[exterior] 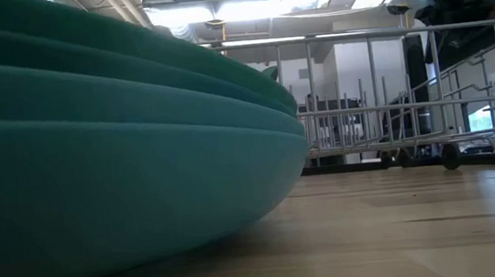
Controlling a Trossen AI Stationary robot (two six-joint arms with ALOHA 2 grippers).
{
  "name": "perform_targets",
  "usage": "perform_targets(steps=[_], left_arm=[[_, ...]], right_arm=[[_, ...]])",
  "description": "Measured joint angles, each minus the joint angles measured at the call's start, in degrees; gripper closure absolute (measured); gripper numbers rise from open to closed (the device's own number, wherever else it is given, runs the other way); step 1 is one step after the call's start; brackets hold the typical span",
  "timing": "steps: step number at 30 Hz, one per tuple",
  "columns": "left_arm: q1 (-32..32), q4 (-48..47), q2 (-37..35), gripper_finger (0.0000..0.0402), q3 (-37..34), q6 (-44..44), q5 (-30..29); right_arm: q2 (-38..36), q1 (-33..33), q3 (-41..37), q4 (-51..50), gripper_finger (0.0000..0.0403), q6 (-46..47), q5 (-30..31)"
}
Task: Sort dishes
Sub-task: Put the top green plate into the dish rack
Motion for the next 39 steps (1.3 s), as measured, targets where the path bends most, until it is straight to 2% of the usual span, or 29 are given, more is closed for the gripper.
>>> perform_targets(steps=[7, 26, 29, 39], left_arm=[[0.00, 0.02, 0.07, 0.0277, -0.04, 1.45, 3.18], [0.07, 1.87, 0.09, 0.0278, -0.04, -0.09, 3.18], [0.07, 1.86, 0.09, 0.0292, -0.04, -0.22, 3.18], [0.10, 1.88, 0.09, 0.0378, -0.04, 0.14, 3.23]], right_arm=[[0.02, 0.00, 0.00, 0.00, 0.0249, 0.00, 0.00], [0.02, 0.00, 0.00, 0.00, 0.0249, 0.00, 0.00], [0.02, -0.01, 0.00, 0.00, 0.0249, 0.00, 0.00], [0.01, -0.01, 0.00, 0.00, 0.0249, 0.00, 0.00]])
